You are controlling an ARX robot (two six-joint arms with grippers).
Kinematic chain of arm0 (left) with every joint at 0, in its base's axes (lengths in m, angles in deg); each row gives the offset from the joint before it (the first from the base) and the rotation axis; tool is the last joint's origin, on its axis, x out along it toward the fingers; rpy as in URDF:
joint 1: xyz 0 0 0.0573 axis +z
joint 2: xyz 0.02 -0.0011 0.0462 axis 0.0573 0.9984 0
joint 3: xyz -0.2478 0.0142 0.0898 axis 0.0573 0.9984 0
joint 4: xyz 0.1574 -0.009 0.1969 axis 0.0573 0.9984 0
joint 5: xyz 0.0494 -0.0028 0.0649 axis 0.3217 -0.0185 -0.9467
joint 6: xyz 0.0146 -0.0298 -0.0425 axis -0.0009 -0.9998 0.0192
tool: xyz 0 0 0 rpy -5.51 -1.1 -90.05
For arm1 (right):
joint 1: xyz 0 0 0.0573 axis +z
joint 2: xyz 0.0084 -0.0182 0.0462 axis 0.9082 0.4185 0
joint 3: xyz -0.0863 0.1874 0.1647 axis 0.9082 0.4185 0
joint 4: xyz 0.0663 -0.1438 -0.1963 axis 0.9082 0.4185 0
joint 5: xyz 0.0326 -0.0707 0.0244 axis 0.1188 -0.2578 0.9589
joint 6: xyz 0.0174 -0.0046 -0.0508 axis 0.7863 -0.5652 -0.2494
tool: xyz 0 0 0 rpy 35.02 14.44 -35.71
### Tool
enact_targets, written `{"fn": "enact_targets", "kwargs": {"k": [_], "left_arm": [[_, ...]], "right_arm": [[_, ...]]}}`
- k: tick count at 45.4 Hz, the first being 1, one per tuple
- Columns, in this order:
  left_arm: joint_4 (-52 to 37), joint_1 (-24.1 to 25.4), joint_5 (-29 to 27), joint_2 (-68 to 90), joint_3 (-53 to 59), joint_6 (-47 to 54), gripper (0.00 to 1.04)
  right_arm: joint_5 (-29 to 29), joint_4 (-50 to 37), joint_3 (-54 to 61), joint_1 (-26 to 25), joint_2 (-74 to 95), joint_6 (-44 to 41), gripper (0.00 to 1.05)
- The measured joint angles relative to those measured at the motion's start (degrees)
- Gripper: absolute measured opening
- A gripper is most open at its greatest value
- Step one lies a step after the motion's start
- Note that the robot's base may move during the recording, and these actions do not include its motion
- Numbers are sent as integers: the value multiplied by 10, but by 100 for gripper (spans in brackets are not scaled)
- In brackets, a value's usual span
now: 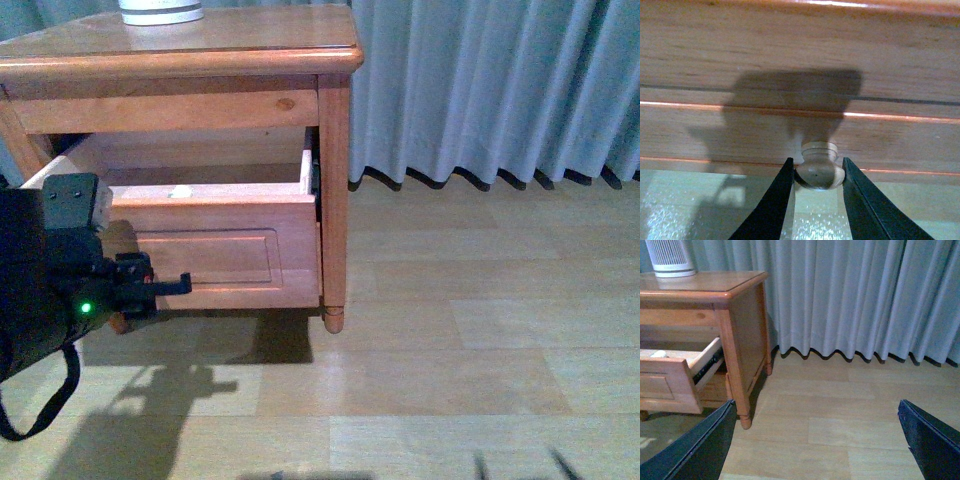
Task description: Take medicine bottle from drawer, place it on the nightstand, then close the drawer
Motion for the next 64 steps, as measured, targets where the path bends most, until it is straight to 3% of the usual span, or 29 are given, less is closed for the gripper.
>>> {"fn": "enact_targets", "kwargs": {"k": [11, 23, 32, 40, 51, 64], "left_arm": [[11, -7, -1, -52, 75, 0, 24], [18, -11, 17, -74, 96, 24, 62], [23, 2, 41, -166, 123, 38, 100], [43, 36, 57, -307, 127, 54, 98], [134, 63, 100, -492, 155, 58, 98], [402, 45, 80, -876, 276, 54, 98]], "right_arm": [[0, 0, 0, 0, 0, 0, 98], [0, 0, 0, 0, 0, 0, 98], [0, 0, 0, 0, 0, 0, 98], [0, 0, 0, 0, 0, 0, 98], [0, 0, 0, 0, 0, 0, 98], [0, 0, 0, 0, 0, 0, 98]]}}
